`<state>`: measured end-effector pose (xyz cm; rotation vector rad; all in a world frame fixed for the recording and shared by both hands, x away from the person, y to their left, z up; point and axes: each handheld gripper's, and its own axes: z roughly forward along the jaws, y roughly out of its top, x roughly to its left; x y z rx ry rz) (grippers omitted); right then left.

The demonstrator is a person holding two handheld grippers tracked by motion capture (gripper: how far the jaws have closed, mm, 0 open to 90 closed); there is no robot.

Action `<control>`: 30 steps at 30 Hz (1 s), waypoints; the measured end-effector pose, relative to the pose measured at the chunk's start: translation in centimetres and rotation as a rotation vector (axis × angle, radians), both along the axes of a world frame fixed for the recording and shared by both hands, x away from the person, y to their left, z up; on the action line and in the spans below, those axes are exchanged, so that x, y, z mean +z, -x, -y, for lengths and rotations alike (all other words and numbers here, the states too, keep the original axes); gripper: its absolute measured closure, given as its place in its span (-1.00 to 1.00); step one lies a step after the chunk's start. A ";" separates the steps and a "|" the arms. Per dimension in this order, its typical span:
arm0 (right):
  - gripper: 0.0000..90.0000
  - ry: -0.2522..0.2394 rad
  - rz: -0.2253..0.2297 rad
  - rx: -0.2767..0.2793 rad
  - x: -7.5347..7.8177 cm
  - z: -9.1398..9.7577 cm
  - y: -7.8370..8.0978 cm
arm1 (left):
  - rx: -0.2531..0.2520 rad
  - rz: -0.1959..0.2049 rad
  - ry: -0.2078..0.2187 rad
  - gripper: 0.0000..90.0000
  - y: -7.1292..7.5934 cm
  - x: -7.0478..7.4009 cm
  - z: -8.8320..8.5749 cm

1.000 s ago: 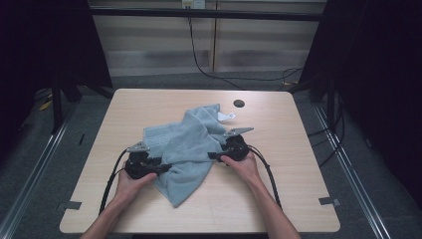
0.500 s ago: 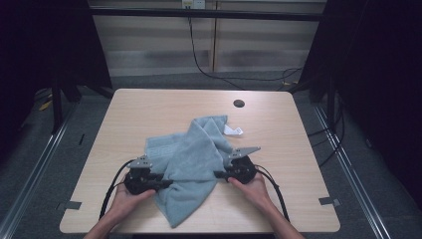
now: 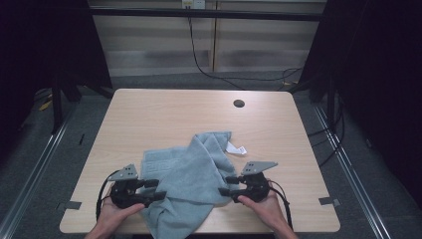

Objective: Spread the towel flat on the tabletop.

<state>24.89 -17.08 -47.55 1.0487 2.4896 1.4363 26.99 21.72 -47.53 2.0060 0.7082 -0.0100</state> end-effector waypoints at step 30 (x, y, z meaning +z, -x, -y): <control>0.41 0.092 -0.009 -0.051 -3.1 -3.8 -8.7 | -0.066 -0.014 -0.038 0.33 -6.3 -2.1 7.4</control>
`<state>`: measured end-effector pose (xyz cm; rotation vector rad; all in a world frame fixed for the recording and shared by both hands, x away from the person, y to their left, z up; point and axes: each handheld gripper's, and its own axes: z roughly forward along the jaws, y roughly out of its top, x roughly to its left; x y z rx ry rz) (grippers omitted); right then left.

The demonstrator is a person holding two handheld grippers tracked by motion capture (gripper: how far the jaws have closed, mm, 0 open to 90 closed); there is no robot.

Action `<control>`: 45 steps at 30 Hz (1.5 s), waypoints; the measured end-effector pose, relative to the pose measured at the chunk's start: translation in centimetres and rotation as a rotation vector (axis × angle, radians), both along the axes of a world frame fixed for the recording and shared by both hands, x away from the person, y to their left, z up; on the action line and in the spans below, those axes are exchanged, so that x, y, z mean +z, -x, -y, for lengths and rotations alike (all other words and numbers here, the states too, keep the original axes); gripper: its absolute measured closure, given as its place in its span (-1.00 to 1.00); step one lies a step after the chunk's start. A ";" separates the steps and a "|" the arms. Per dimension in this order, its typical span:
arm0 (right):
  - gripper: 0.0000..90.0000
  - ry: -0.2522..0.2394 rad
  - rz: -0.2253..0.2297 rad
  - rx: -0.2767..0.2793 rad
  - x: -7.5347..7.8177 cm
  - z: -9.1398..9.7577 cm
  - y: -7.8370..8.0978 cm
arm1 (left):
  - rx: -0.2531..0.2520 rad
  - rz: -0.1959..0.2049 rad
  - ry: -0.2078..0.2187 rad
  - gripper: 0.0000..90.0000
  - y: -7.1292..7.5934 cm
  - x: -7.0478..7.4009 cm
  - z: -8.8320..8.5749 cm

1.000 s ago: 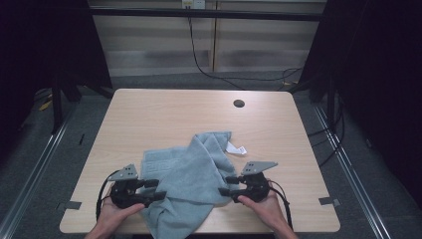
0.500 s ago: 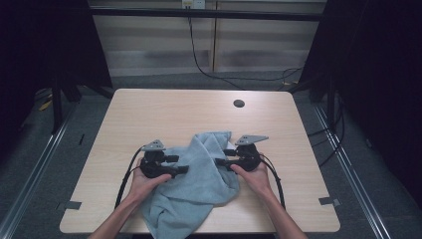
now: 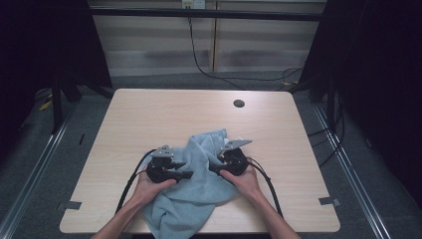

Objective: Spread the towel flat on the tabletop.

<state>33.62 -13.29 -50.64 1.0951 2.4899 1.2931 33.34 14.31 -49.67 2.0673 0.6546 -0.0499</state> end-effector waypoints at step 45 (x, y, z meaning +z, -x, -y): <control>0.80 -0.188 0.288 -0.353 18.8 6.9 -5.1 | 0.279 0.252 0.301 0.86 -3.0 14.3 -8.2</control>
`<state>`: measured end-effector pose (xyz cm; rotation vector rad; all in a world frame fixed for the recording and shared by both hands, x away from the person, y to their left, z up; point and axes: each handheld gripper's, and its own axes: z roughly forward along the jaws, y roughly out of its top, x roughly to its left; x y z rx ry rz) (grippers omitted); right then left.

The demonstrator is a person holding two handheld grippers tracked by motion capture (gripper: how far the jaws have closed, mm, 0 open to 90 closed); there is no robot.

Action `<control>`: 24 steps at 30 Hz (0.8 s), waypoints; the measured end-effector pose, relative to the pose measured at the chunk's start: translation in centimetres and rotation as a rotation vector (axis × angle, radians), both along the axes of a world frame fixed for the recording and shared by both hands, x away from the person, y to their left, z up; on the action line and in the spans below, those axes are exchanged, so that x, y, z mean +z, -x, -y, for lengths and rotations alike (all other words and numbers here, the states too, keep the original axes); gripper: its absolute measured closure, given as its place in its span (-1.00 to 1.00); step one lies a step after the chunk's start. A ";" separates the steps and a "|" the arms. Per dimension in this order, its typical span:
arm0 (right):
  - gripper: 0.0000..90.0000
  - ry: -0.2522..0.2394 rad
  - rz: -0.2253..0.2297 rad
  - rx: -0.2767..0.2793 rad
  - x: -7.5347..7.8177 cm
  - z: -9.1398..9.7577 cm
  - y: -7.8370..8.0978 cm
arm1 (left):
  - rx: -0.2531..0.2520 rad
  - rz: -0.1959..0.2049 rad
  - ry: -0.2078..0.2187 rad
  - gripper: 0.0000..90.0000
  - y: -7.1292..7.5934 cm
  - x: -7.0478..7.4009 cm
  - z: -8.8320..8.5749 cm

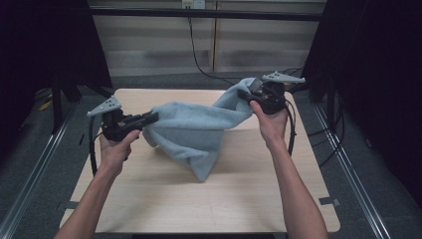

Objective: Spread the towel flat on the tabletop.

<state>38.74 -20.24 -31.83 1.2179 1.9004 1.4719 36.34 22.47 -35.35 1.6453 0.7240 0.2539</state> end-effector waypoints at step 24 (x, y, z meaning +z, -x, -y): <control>0.18 0.129 -0.318 -0.002 -15.2 5.5 14.0 | -0.349 -0.215 -0.199 0.56 12.2 -10.5 1.2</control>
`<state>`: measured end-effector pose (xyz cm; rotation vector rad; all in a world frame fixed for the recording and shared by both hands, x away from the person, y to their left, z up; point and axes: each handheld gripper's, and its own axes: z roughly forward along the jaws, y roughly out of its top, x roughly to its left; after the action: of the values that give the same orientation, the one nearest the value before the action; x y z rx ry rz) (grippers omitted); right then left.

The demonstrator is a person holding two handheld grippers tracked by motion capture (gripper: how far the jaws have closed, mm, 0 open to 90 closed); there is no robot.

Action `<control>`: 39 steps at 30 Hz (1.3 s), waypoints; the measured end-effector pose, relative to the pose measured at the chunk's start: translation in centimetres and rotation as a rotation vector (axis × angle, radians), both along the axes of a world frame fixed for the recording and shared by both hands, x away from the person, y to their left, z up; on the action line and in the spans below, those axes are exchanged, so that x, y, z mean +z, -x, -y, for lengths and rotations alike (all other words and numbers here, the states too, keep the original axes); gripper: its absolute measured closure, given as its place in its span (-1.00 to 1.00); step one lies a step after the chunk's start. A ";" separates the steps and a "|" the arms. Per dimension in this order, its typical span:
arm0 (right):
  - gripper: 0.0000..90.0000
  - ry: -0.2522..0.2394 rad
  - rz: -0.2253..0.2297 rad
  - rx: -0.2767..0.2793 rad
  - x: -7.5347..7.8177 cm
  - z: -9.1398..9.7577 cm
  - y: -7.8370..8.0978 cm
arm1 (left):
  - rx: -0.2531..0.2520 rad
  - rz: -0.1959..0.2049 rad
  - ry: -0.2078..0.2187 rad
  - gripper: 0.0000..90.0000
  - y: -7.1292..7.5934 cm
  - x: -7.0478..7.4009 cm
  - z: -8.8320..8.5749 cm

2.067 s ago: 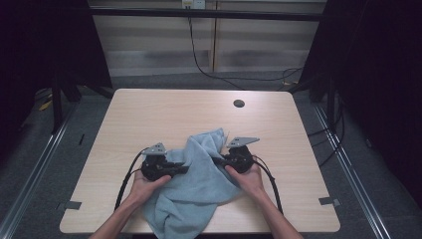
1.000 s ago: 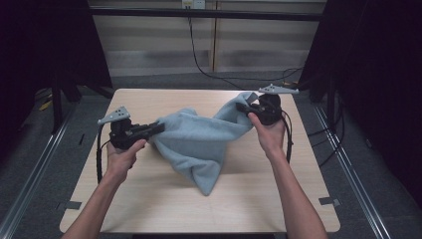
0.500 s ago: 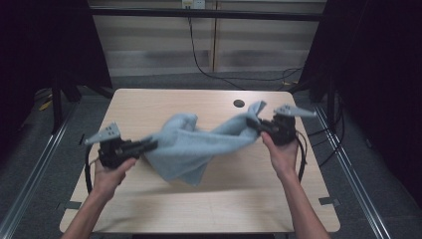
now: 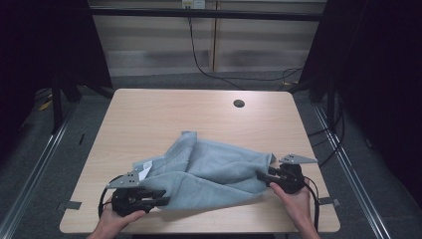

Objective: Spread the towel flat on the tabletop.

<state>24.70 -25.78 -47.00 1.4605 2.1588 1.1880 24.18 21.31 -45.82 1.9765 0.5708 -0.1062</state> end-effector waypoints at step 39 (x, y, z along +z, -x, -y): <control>0.68 0.153 0.010 0.042 -3.1 -5.9 -12.1 | 0.170 -0.019 -0.089 0.96 -8.2 -2.9 0.7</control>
<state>36.77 -19.88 -50.13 1.3490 2.2291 1.0160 32.40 20.63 -48.75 2.0057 0.7643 0.0058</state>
